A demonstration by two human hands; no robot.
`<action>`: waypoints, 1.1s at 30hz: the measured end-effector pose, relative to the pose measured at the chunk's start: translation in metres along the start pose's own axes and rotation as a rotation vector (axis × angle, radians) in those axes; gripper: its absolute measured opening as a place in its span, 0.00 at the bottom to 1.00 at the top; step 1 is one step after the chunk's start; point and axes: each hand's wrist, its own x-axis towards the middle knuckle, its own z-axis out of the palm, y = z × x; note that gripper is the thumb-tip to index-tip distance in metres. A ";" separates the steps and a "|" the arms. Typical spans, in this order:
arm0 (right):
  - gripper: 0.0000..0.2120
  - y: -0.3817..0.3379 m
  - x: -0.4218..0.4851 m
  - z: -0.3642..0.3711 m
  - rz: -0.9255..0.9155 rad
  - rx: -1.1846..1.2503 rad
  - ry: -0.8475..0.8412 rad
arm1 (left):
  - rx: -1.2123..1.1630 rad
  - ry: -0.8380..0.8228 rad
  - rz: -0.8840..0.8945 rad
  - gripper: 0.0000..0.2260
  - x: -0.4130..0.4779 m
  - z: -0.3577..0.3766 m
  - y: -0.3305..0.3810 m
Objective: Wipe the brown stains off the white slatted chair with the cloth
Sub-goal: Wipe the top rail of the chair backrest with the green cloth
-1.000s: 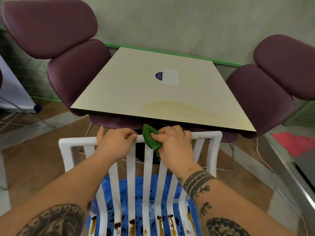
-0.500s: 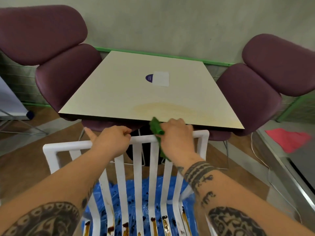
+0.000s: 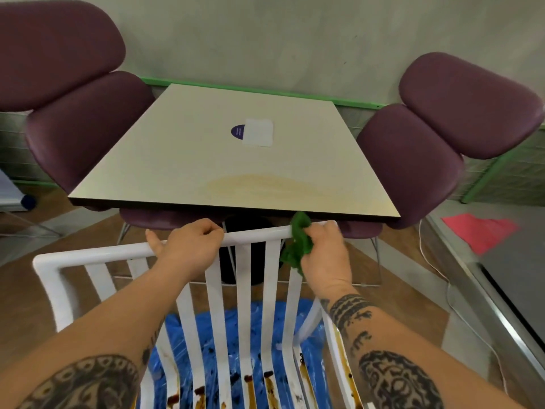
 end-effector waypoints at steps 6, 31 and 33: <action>0.16 0.014 0.020 -0.021 0.086 0.116 0.147 | -0.040 0.017 -0.012 0.13 0.003 0.003 -0.002; 0.21 -0.049 -0.070 0.042 -0.134 0.185 -0.091 | -0.145 0.252 -0.234 0.21 -0.010 -0.083 -0.149; 0.21 -0.084 -0.084 0.066 -0.181 0.286 -0.102 | -0.282 0.261 -0.248 0.20 -0.015 -0.073 -0.163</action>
